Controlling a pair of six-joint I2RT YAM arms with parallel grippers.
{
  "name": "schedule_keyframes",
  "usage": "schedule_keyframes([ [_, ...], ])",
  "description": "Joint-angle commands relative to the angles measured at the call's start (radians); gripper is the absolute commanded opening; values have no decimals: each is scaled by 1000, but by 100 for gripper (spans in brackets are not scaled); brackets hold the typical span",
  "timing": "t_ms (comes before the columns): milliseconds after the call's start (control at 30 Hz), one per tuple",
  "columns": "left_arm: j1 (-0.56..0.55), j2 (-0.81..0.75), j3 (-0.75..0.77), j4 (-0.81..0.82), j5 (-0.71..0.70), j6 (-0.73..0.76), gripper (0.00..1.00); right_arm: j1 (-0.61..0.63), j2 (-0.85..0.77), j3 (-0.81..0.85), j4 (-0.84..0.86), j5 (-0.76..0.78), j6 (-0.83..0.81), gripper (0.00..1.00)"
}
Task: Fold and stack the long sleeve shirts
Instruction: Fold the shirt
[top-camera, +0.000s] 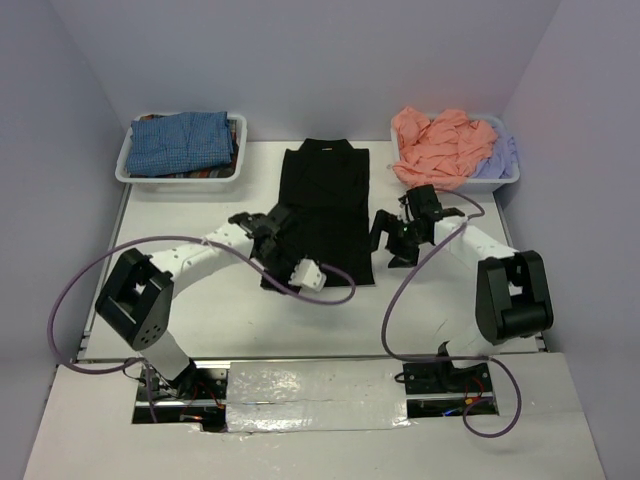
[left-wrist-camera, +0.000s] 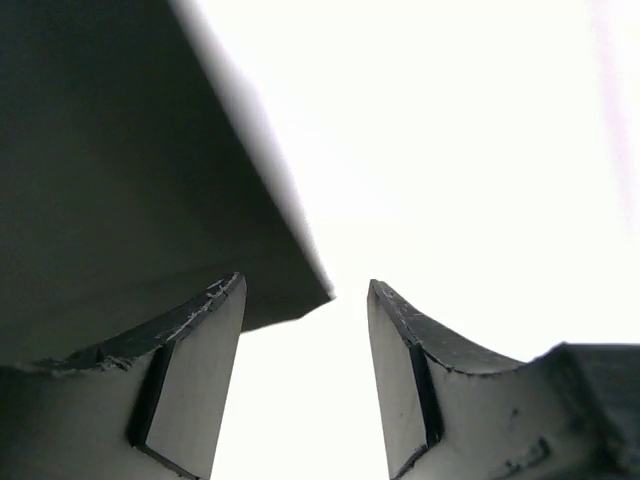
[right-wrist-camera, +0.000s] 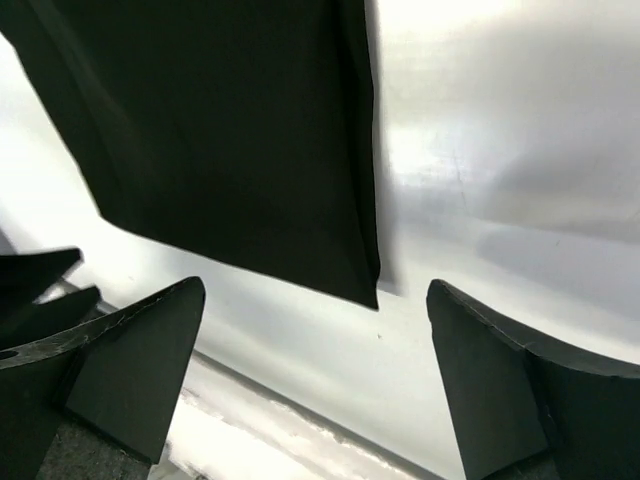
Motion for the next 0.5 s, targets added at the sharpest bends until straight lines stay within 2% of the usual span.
schedule_keyframes([
  [0,-31,-55,-85,131,-81,38,65,55,-72,-69,63,80,35,98],
  [233,-56,-20,-130,228,-108,-28,65,141,-33,-168,161,107,113,85],
  [367,-56,49,-131,237,-140,-42,62,150,13,-182,196,98,132,81],
  [467,-59,45,-160,252,-153,-20,61,153,28,-179,192,101,121,78],
])
